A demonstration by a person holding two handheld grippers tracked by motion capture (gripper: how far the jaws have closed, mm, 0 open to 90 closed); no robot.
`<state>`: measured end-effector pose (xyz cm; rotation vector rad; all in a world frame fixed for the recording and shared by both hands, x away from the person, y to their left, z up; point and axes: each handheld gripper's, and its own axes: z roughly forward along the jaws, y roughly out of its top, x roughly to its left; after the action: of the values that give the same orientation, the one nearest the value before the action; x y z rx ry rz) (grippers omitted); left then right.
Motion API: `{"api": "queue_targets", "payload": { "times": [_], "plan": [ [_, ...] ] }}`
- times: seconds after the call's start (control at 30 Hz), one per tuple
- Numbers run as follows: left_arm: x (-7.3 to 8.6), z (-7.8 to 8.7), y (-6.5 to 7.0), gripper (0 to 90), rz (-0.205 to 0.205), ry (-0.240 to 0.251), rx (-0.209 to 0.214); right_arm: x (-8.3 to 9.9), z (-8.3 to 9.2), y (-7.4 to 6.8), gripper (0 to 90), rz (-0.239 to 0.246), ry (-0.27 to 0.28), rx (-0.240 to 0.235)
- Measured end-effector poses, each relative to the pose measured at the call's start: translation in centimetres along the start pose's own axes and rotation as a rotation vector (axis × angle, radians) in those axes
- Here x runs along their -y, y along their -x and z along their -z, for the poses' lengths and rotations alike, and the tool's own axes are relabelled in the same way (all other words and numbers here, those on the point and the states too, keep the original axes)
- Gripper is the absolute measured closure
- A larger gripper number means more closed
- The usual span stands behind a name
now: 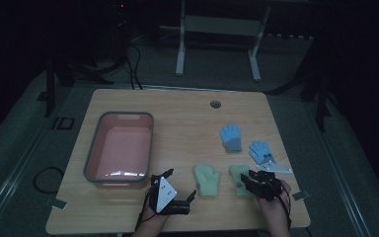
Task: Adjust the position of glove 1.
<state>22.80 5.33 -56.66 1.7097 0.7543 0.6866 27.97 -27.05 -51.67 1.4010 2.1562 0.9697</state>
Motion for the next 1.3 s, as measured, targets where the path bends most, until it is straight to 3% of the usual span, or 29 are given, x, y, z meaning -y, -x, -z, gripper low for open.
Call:
{"api": "queue_targets", "payload": {
  "times": [0.07,0.23,0.4,0.53,0.8,0.87,1.1,1.3],
  "plan": [
    [0.0,0.0,0.0,0.8,0.000,0.000,0.001,-0.4,0.2,0.3,60.1,0.057,-0.010,-0.010],
    [0.0,0.0,0.0,0.8,0.001,0.000,0.000,-1.3,0.5,1.6,62.4,0.168,-0.004,-0.111],
    [0.0,0.0,0.0,0.8,0.001,0.001,0.000,-2.2,0.7,2.9,65.5,0.291,0.005,-0.176],
    [0.0,0.0,-0.1,0.8,0.001,0.002,0.001,-2.2,0.1,3.5,65.5,0.352,0.000,-0.231],
    [0.0,0.1,-0.1,0.8,0.007,0.004,-0.001,-0.1,-2.0,3.6,59.6,0.328,-0.054,-0.257],
    [0.0,0.1,-0.1,0.8,0.006,0.004,-0.001,0.6,-2.5,3.4,60.1,0.338,-0.072,-0.239],
    [0.0,0.0,-0.1,0.7,0.004,0.003,-0.001,1.5,-2.6,2.9,74.2,0.340,-0.058,-0.203],
    [0.0,0.0,-0.1,0.8,0.005,0.001,-0.001,1.7,-2.5,2.3,81.7,0.301,-0.044,-0.159]
  ]
}}
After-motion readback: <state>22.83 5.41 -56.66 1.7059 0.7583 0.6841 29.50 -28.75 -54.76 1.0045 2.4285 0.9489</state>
